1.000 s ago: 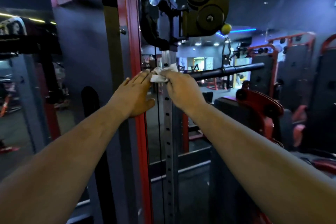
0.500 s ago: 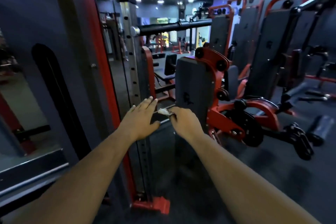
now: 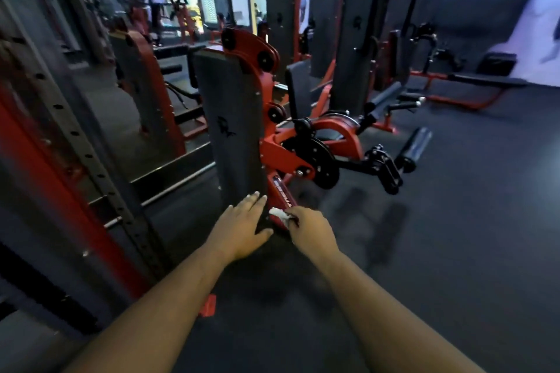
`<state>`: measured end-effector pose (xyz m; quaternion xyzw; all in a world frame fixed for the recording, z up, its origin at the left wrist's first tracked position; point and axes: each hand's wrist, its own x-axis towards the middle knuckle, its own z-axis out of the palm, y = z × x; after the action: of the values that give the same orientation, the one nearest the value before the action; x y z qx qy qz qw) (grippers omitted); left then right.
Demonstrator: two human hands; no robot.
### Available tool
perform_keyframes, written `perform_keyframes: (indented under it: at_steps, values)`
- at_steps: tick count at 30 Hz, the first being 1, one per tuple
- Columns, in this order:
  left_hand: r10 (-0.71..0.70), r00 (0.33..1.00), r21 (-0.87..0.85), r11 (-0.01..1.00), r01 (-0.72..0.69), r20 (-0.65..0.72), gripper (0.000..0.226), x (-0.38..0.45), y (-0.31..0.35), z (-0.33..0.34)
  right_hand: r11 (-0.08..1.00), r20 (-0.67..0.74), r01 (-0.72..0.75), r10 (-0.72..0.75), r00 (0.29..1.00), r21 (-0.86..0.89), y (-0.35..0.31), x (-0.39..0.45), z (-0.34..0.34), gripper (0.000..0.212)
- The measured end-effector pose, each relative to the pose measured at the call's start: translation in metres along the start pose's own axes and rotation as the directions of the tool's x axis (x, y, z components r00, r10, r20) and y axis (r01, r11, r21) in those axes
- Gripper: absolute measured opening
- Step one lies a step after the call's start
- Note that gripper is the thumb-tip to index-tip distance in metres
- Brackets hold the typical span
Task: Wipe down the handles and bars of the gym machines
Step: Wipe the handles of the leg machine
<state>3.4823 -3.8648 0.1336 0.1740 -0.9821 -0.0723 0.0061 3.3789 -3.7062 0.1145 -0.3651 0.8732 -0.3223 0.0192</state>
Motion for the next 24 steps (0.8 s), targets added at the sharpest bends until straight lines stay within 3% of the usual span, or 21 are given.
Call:
perform_keyframes:
  at_steps: [9,24]
  values:
    - [0.127,0.99,-0.064,0.99,-0.122,0.07,0.085,0.08,0.109,0.055,0.969,0.023,-0.245,0.247,0.969,-0.041,0.129,0.0,-0.049,0.032]
    - [0.31,0.923,-0.112,0.95,-0.292,0.228,0.086,0.268,0.16,0.132,0.84,-0.032,-0.493,0.5,0.866,-0.228,0.263,0.09,-0.071,0.027]
